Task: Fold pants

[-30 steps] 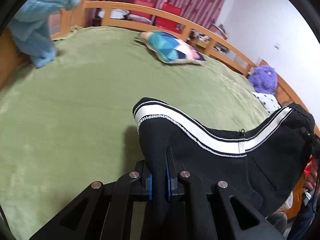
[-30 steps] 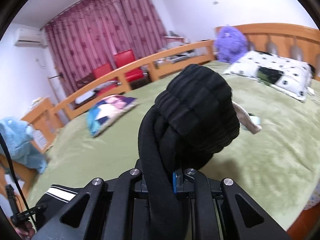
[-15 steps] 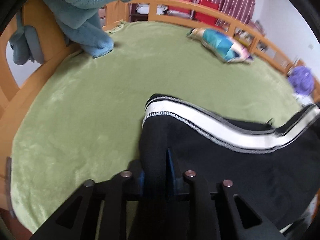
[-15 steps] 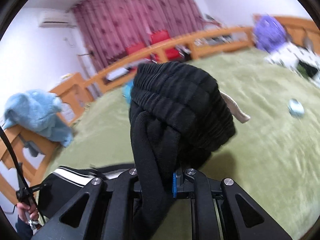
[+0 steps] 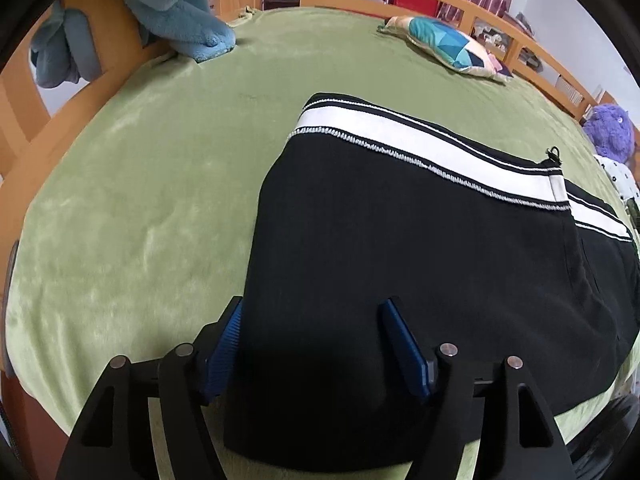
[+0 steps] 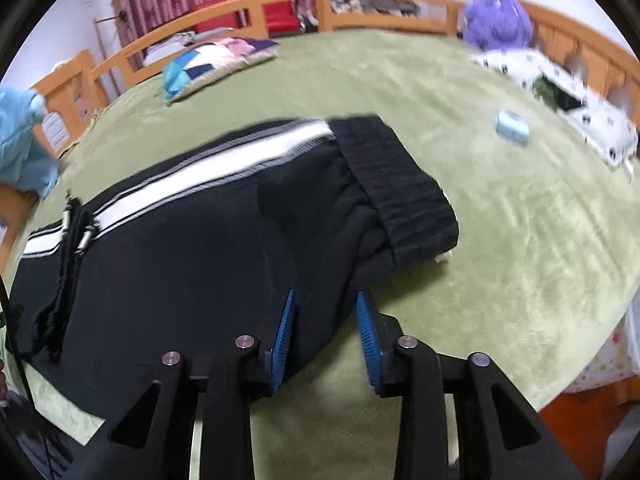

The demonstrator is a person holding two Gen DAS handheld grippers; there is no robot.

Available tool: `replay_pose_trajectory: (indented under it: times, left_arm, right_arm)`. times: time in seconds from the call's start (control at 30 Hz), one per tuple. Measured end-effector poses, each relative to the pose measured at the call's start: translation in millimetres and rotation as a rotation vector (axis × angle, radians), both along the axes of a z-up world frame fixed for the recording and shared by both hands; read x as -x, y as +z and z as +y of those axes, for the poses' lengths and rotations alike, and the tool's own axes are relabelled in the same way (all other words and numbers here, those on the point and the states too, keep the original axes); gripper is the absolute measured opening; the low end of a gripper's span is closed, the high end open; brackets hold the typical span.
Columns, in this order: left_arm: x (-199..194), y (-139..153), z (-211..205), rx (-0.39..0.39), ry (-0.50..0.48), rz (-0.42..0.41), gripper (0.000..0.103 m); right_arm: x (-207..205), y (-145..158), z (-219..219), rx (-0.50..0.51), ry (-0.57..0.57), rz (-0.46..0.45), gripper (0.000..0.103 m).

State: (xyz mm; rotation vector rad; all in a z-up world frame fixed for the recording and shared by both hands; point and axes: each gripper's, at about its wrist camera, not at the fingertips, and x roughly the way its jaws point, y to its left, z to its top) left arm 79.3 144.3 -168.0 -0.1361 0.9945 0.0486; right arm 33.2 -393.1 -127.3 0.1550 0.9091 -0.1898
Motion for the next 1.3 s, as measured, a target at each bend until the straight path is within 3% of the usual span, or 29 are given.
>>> replay_pose_trajectory:
  times: [0.2,0.4,0.5,0.67,0.77,1.03,1.13,1.2,1.3]
  left_arm:
    - [19,-2,14,0.099,-0.006,-0.003,0.069]
    - [43,-9,33,0.221,-0.029,-0.038,0.07]
    - [49,-11,37,0.252,-0.042,-0.046,0.07]
    - [53,-16,47,0.323,-0.039,-0.06,0.071]
    - [50,-19,51,0.36,-0.02,-0.062,0.071]
    - [42,-18,41,0.317,0.016,-0.068,0.071]
    - [38,-15,33,0.292,0.028,-0.067,0.066]
    - [38,-12,29,0.263,0.042,-0.074,0.059]
    - [40,-5,25,0.212,0.064,-0.093,0.039]
  right_arm:
    - [-15,27,68,0.015,0.131,-0.069,0.033]
    - [-37,28,165,-0.132,0.344,-0.094,0.033]
    - [-41,17,209,-0.197,0.421,-0.079,0.033]
    - [-27,-35,254,-0.161,0.497,0.059,0.033]
    - [-12,-41,258,-0.15,0.503,0.04,0.033]
    - [-9,-43,251,-0.208,0.466,0.038,0.033]
    - [-8,-42,250,-0.217,0.467,0.028,0.034]
    - [-8,-40,251,-0.215,0.471,0.021,0.034]
    - [-7,-35,248,-0.212,0.48,0.009,0.036]
